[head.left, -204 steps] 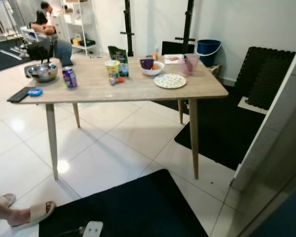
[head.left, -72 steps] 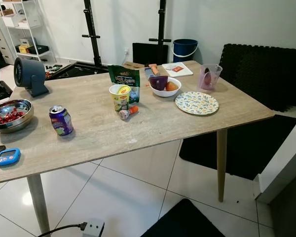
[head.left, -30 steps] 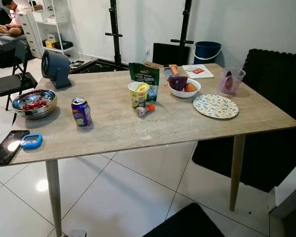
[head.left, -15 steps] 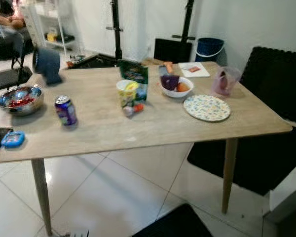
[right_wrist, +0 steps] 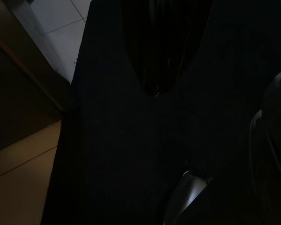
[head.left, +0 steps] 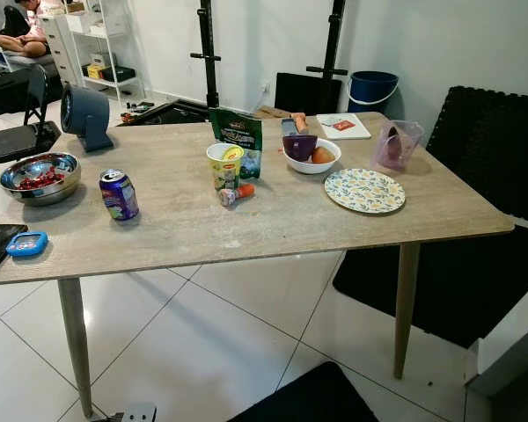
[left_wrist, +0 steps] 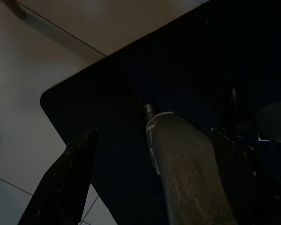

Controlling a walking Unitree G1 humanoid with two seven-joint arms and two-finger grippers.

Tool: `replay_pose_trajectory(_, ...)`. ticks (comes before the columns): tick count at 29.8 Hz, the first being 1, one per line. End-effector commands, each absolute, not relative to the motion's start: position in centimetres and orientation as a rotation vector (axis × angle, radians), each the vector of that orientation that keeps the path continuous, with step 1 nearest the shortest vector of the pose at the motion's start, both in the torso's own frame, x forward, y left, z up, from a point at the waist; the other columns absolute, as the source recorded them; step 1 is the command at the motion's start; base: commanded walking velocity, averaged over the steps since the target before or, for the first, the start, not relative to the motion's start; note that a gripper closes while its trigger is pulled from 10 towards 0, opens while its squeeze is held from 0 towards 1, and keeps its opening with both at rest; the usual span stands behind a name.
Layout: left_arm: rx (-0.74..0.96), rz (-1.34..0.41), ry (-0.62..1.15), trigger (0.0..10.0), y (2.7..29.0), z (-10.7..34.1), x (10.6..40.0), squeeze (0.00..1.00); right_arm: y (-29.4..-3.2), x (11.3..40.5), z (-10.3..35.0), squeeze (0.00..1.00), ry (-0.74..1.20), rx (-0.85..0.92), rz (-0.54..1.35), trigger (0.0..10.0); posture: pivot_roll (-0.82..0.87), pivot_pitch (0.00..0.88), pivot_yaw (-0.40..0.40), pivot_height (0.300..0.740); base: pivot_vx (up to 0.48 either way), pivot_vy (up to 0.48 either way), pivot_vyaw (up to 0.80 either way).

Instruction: Restocking fridge

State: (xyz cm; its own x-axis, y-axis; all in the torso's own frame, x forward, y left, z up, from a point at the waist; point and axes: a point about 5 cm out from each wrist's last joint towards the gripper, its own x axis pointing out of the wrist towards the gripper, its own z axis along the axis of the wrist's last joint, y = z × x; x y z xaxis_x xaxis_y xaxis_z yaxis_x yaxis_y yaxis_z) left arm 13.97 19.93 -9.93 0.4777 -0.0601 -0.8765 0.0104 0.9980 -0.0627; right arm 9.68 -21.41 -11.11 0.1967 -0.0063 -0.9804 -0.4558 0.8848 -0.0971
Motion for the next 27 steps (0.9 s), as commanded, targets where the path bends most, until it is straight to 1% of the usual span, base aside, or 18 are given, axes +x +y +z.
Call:
replay_pose_trajectory(1,-0.043,-0.031,1.088,10.0,20.3,-10.0,13.6,0.00,-20.5,10.6,-11.0,0.00,1.289,-0.393,0.343,10.0,-0.03,0.000,0.027,0.740,0.000,0.000,0.00)
replay_pose_trajectory(7,-0.030,-0.039,1.094,10.0,20.1,-10.1,13.4,0.00,-20.5,10.5,-11.0,0.00,1.290,-0.397,0.347,10.0,-0.03,0.000,0.022,0.740,0.000,0.000,0.00)
replay_pose_trajectory(15,-0.036,-0.027,1.109,10.0,20.2,-10.4,12.6,0.00,-20.6,10.4,-11.0,0.00,1.294,-0.404,0.358,10.0,-0.02,0.000,0.012,0.740,0.302,0.000,0.00)
replay_pose_trajectory(27,-0.041,-0.014,1.097,10.0,20.3,-10.2,12.9,0.00,-20.5,10.6,-11.0,0.00,1.290,-0.407,0.362,10.0,-0.02,0.000,0.011,0.740,0.342,0.000,0.00)
